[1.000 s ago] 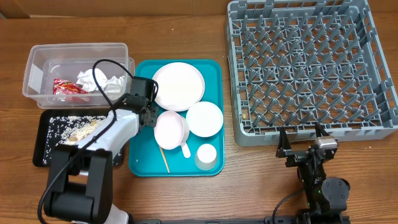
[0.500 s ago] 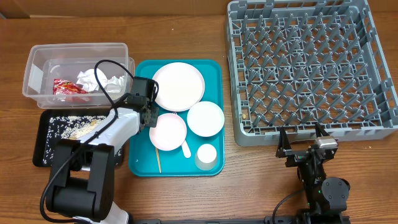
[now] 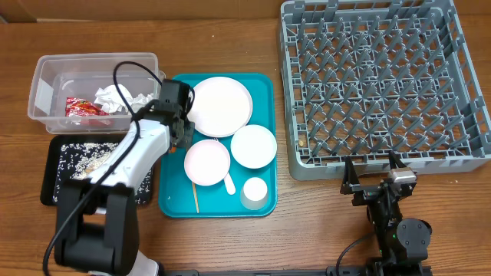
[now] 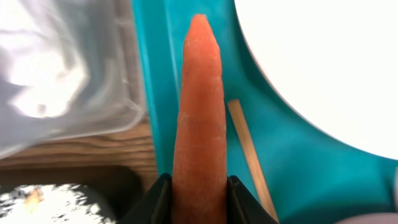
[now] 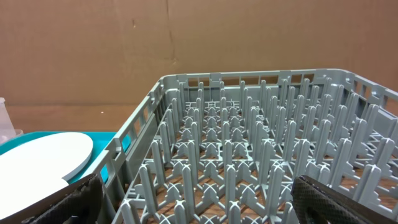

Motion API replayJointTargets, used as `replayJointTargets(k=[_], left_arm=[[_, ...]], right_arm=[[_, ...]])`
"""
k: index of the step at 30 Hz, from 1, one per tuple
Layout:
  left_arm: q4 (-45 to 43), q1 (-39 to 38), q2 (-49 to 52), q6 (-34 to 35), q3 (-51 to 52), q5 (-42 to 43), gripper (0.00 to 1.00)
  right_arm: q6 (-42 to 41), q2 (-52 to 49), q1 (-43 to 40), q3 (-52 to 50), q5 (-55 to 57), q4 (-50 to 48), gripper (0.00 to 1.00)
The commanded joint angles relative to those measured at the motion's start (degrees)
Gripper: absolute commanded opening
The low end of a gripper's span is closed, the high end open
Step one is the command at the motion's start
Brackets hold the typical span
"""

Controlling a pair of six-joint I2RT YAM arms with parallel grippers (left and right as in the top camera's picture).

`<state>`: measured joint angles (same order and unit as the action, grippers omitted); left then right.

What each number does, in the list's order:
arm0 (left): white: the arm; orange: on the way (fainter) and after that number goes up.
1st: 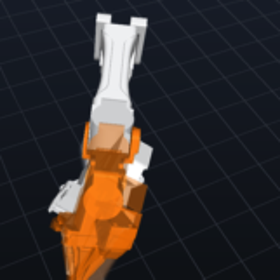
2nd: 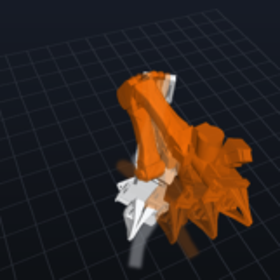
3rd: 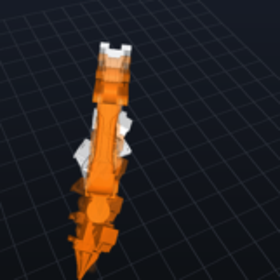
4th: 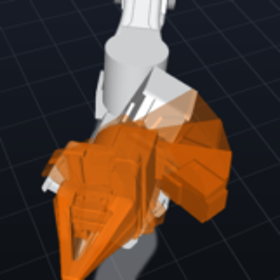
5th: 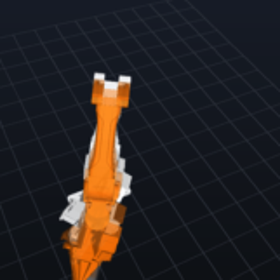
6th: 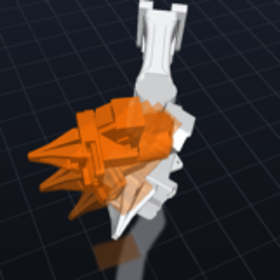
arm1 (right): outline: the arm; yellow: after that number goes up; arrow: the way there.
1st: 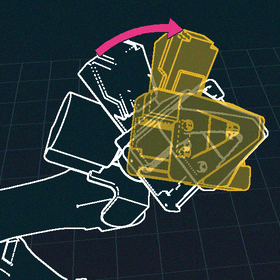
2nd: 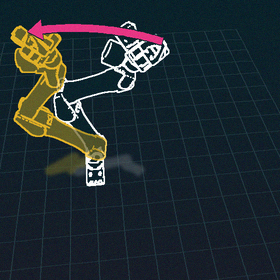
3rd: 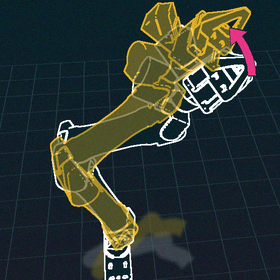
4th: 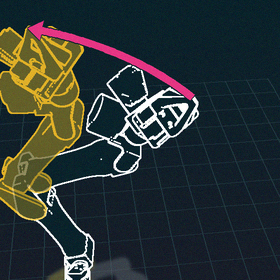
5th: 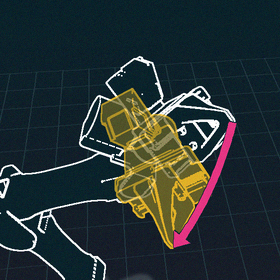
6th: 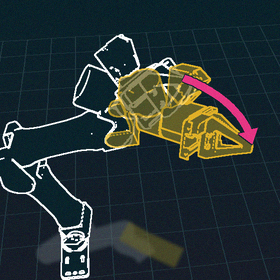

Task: Sort waste into correct bins and load items into the dishwasher
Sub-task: 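Carry the carrot left and drop it onto the black tray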

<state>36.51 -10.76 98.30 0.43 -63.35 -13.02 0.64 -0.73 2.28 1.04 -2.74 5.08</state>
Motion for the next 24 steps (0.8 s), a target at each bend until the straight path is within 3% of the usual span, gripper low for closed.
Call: replayJointTargets(k=[1,10,19,24], left_arm=[[2.7,0.3,-4.9,4.5,-3.8,0.4,0.04],[8.9,0.3,-15.6,21.1,-4.9,0.4,0.04],[13.5,2.9,-22.0,26.9,-4.9,-3.6,0.04],[19.6,8.3,-22.3,38.9,-4.9,-7.0,0.04]], right_arm=[[0.2,0.5,-0.1,-0.6,0.1,-0.4,1.00],[0.2,0.5,-0.1,-0.6,0.1,-0.4,1.00],[0.2,0.5,-0.1,-0.6,0.1,-0.4,1.00],[0.2,0.5,-0.1,-0.6,0.1,-0.4,1.00]])
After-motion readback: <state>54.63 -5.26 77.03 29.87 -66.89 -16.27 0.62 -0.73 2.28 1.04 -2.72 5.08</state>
